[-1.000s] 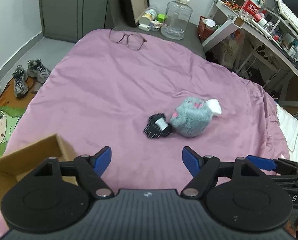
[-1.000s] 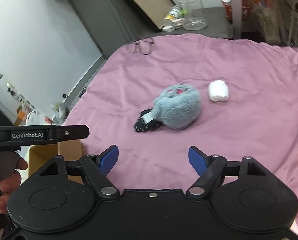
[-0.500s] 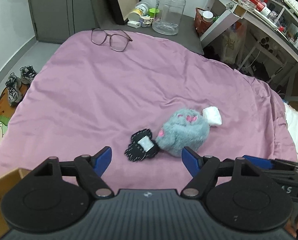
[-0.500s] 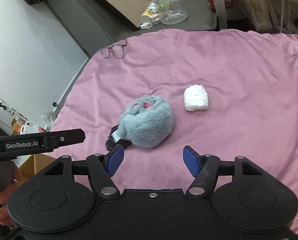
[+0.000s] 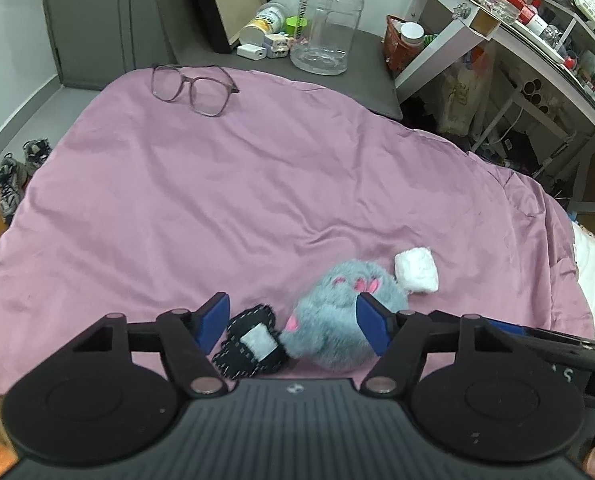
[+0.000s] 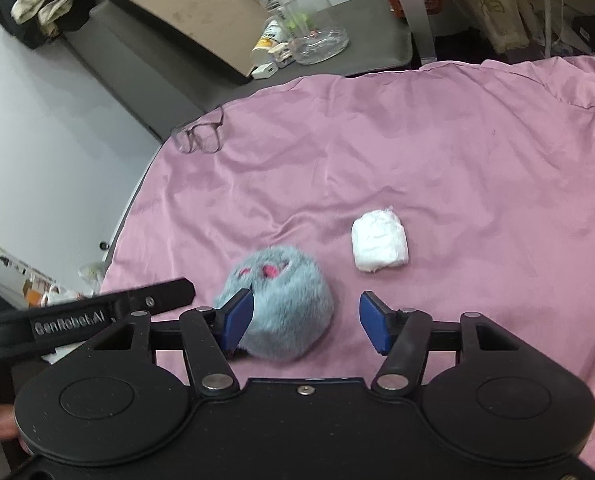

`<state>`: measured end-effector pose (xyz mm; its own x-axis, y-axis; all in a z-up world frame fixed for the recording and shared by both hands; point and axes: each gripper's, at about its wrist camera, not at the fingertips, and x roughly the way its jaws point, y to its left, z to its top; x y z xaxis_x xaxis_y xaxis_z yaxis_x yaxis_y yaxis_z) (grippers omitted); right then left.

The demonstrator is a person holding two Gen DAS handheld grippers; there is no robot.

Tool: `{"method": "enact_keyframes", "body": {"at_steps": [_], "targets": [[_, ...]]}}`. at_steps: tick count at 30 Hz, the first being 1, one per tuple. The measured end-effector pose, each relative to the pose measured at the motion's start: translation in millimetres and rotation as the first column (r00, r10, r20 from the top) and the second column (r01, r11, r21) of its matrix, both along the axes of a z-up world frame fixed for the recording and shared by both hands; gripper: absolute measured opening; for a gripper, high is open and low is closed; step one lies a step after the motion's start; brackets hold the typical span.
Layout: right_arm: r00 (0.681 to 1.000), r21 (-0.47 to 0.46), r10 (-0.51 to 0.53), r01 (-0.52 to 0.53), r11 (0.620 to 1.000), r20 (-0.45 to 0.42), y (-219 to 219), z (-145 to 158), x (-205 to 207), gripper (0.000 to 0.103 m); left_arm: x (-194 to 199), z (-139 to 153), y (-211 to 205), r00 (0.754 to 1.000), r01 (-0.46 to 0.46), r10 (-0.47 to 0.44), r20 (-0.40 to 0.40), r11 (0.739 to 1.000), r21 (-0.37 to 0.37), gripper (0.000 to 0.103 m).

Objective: Organize soft objects
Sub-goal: 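Close both tools on the grey fluffy plush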

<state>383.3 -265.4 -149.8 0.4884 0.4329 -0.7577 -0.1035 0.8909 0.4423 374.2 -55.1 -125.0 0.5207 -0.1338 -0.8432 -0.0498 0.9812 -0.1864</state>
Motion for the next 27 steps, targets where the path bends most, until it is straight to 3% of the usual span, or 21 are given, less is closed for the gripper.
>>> {"method": "enact_keyframes", "body": {"at_steps": [3, 10, 19, 21, 22, 27], "targets": [[1.000, 0.009, -0.021, 0.021, 1.000, -0.012, 2, -5, 9, 0.058, 10, -9, 1, 1.000, -0.010, 0.009, -0.026, 1.000, -0.013, 0.056], [0.999, 0.031, -0.034, 0.035, 0.999, -0.038, 11, -18, 25, 0.054, 23, -26, 7, 0.998, -0.034, 0.031, -0.047, 0.997, -0.072, 0.052], [0.990, 0.052, -0.079, 0.086, 0.995, -0.120, 7, -49, 33, 0.035, 34, -57, 2, 0.990, -0.033, 0.009, -0.138, 0.985, -0.172, 0.046], [0.988, 0.087, -0.067, 0.079, 0.993, -0.137, 6, -52, 32, 0.022, 33, -64, 2, 0.988, -0.033, 0.001, -0.153, 0.978, -0.204, 0.038], [0.989, 0.100, -0.059, 0.073, 0.992, -0.138, 6, -52, 31, 0.022, 32, -65, 1, 0.988, -0.039, 0.005, -0.156, 0.977, -0.212, 0.038], [0.990, 0.095, -0.074, 0.085, 0.992, -0.116, 3, -41, 26, 0.014, 28, -52, -6, 0.992, -0.010, -0.013, -0.122, 0.982, -0.187, 0.030]]}}
